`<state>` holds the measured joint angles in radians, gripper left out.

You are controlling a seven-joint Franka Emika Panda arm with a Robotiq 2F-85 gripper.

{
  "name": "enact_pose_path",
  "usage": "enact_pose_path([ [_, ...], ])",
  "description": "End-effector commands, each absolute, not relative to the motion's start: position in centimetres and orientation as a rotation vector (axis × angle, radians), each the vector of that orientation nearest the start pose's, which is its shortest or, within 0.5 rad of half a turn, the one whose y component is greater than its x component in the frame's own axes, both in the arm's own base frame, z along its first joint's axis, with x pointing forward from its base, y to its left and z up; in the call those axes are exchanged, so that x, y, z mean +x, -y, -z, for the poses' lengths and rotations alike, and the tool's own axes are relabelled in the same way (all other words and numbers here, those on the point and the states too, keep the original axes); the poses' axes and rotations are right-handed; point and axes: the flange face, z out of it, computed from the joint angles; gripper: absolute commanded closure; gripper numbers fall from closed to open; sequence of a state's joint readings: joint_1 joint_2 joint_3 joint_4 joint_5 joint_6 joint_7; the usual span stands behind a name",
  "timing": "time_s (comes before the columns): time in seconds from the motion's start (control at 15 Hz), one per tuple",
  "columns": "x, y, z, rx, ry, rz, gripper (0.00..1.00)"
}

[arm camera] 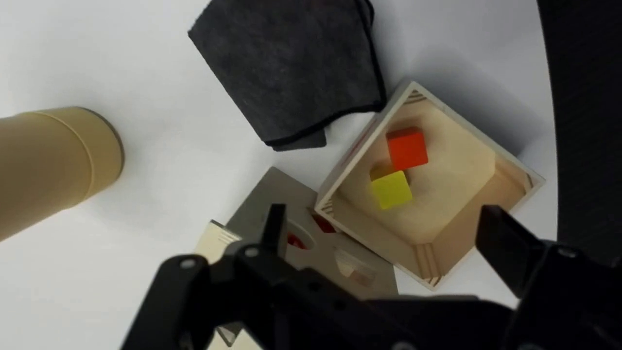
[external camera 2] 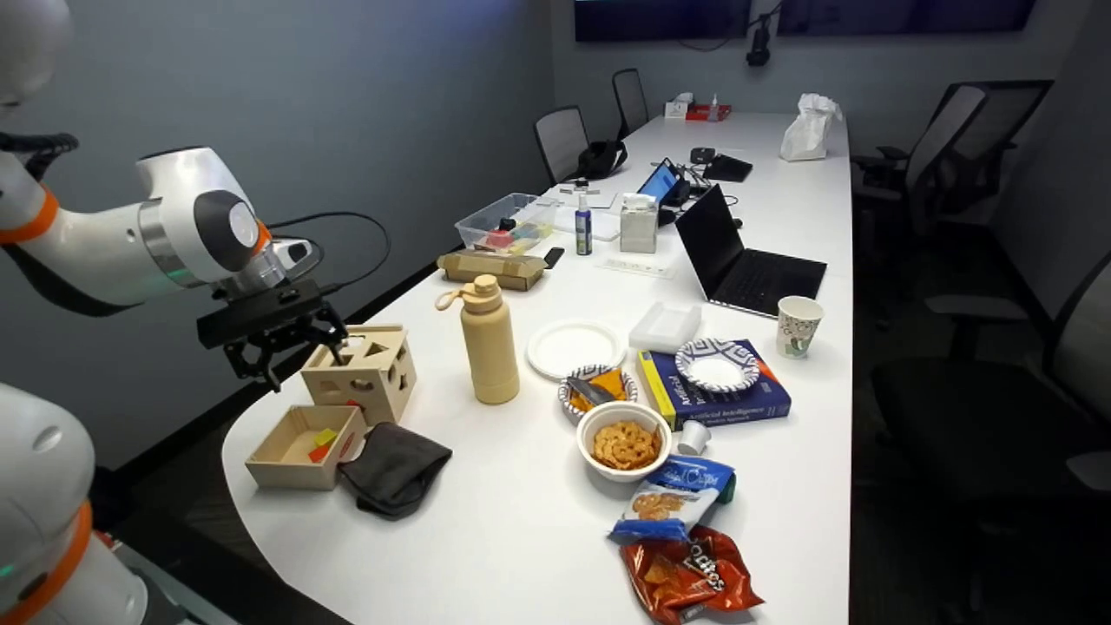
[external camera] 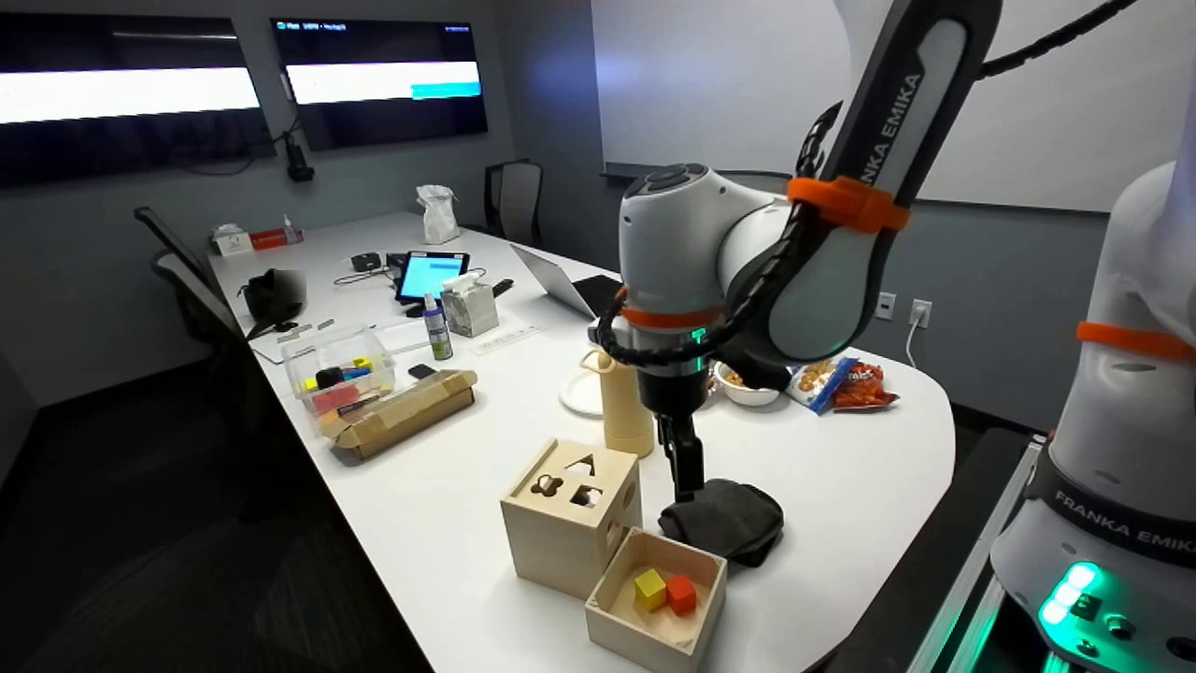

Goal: Put the yellow block into the shape sorting box

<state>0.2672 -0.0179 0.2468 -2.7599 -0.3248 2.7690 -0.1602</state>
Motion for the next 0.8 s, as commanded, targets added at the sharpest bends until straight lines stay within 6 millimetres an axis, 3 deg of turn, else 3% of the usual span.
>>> enact_pose_path([
  [0.0, 34.4, -22.0, -18.5, -2.791, 1.556, 0.070, 0.00],
  [0.73, 35.9, -24.6, -10.3, -2.578, 1.697, -0.008, 0.00],
])
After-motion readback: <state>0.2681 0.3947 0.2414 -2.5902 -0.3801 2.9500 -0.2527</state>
